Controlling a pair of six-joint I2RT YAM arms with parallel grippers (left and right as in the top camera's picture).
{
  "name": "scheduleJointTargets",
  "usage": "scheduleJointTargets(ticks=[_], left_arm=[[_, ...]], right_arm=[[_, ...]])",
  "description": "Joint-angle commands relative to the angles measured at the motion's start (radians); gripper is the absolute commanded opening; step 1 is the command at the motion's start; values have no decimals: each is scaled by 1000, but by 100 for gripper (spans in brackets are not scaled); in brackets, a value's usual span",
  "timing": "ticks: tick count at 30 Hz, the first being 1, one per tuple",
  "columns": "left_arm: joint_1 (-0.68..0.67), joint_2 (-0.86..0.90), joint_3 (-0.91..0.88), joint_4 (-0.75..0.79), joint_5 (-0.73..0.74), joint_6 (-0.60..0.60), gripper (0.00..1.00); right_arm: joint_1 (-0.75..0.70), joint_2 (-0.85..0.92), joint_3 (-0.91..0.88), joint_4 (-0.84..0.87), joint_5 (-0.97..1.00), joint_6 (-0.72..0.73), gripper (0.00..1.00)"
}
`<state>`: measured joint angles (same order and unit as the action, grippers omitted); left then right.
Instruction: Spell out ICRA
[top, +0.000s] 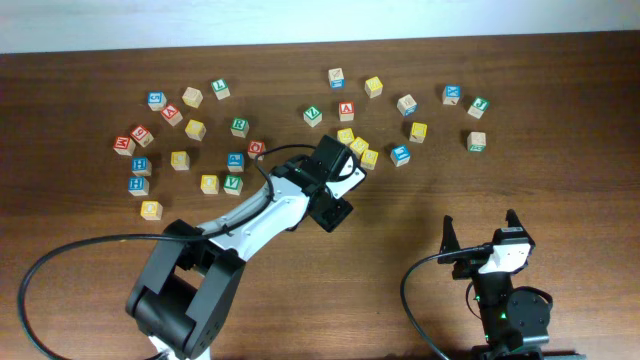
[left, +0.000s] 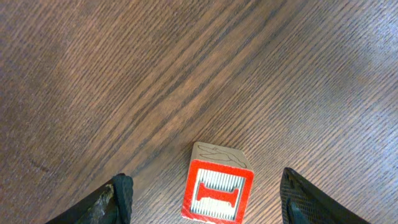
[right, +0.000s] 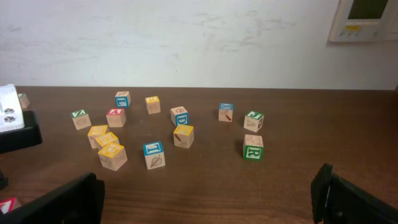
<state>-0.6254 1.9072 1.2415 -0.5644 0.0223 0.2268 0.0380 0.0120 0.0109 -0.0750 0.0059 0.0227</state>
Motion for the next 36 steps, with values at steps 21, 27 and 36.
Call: scheduleJointTargets(ticks=[21,27,36], left_arm=[[-2,75,-3,32,14,-32,59],[1,75,-2,37,14,-77,39],[3,57,-1,-32,-21,-305,30]], right_arm=[[-7,-6,-5,-7,5,0,98],[-7,-6,-5,-7,5,0,98],[-7,-6,-5,-6,5,0,99]])
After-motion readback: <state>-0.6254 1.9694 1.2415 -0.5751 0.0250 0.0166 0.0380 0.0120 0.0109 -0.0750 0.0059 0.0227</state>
